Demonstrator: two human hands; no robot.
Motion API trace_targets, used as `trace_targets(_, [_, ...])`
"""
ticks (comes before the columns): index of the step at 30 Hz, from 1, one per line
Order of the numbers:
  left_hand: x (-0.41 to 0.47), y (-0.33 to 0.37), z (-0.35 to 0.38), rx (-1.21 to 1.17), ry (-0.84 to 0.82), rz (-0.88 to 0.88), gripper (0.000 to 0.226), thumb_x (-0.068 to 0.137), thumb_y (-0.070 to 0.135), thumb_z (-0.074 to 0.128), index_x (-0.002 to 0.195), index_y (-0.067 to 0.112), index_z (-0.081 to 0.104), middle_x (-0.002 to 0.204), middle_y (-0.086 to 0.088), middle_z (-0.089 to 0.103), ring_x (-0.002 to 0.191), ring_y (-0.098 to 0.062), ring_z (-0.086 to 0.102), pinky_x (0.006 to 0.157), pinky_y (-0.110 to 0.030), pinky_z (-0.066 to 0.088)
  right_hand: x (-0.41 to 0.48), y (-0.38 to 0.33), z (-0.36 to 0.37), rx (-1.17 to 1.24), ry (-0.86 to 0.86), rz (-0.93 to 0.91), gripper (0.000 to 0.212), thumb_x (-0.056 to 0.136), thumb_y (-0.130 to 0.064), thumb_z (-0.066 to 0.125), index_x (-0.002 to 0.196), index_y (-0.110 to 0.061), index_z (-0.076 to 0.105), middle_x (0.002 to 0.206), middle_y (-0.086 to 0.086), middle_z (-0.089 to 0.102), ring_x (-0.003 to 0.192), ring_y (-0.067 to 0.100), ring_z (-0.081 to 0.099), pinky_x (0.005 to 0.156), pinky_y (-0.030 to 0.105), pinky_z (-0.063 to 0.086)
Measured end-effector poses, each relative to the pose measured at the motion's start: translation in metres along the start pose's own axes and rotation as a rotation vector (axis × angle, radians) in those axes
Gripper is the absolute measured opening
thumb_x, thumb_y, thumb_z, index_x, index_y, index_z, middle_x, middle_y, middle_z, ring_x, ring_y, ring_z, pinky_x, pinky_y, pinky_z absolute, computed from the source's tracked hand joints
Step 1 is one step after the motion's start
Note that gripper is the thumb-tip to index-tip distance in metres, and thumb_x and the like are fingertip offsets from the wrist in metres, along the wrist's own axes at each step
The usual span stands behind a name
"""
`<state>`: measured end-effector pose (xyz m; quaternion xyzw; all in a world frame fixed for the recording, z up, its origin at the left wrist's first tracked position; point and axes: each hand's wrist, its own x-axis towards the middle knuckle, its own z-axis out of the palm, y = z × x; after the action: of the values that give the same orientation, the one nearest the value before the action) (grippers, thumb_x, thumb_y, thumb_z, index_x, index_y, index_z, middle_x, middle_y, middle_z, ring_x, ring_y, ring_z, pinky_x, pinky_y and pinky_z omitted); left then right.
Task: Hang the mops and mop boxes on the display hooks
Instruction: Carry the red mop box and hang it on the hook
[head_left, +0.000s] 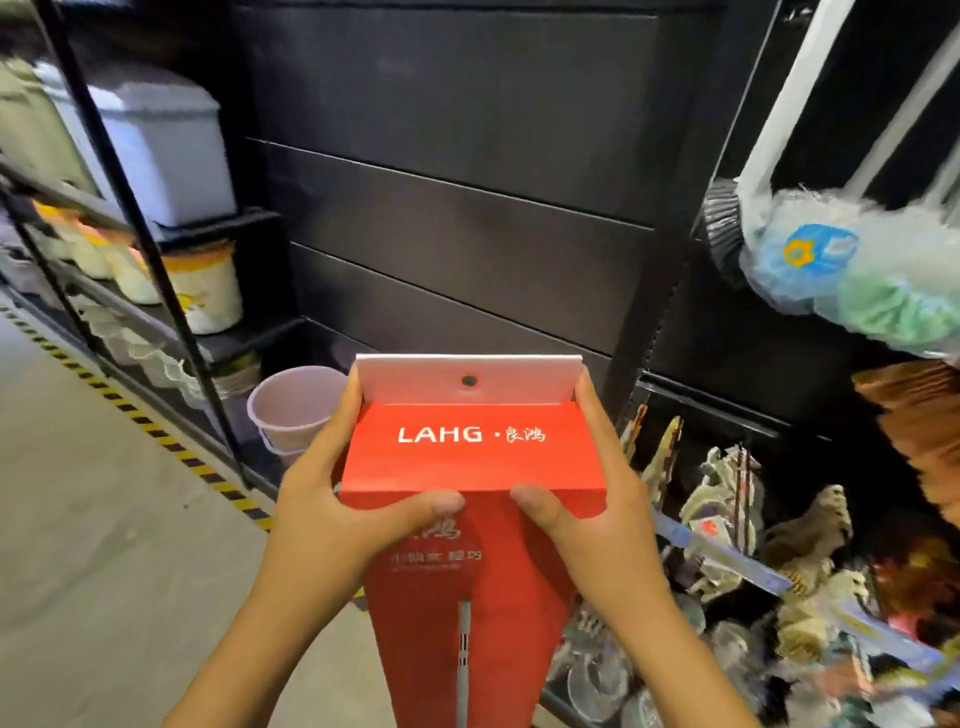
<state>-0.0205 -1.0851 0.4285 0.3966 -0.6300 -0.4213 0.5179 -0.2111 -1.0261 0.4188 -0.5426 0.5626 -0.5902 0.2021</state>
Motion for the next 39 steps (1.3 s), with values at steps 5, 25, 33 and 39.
trace_targets(5, [0.066,-0.005,-0.031,-0.02,-0.025,0.033,0.108,0.033,0.051,0.082,0.13,0.051,0.033,0.088,0.056,0.054,0.085,0.028,0.056,0.065,0.004,0.042,0.058,-0.003,0.052,-0.028,0.018,-0.02,0.095,0.05,-0.092,0.06,0.135,-0.067,0.024,0.119,-0.046,0.054,0.113,-0.013,0.056,0.095,0.01,0.044])
trace_targets(25, [0.311,-0.109,-0.251,-0.039,-0.145,0.039,0.095,0.043,0.032,0.087,0.123,0.054,0.041,0.084,0.044,0.064,0.08,0.019,0.062,0.064,0.0,0.044,0.227,0.011,0.346,-0.014,0.078,0.011,0.093,0.051,-0.09,0.061,0.133,-0.064,0.026,0.109,-0.043,0.061,0.102,-0.012,0.063,0.083,0.006,0.049])
trace_targets(33, [0.453,-0.147,-0.288,0.029,-0.129,0.119,0.063,0.044,0.054,0.085,0.091,0.077,0.051,0.086,0.039,0.067,0.079,0.018,0.063,0.064,0.001,0.043,0.365,0.038,0.422,-0.025,-0.001,-0.045,0.074,0.064,-0.069,0.063,0.131,-0.063,0.033,0.104,-0.044,0.062,0.098,-0.016,0.062,0.078,0.001,0.044])
trace_targets(39, [0.575,-0.157,-0.302,0.04,-0.069,0.171,0.063,0.044,0.056,0.079,0.099,0.074,0.053,0.091,0.03,0.071,0.083,0.012,0.067,0.069,-0.003,0.046,0.488,0.045,0.464,0.007,-0.026,-0.075,0.075,0.063,-0.07,0.062,0.132,-0.063,0.033,0.106,-0.042,0.063,0.098,-0.016,0.063,0.076,0.001,0.045])
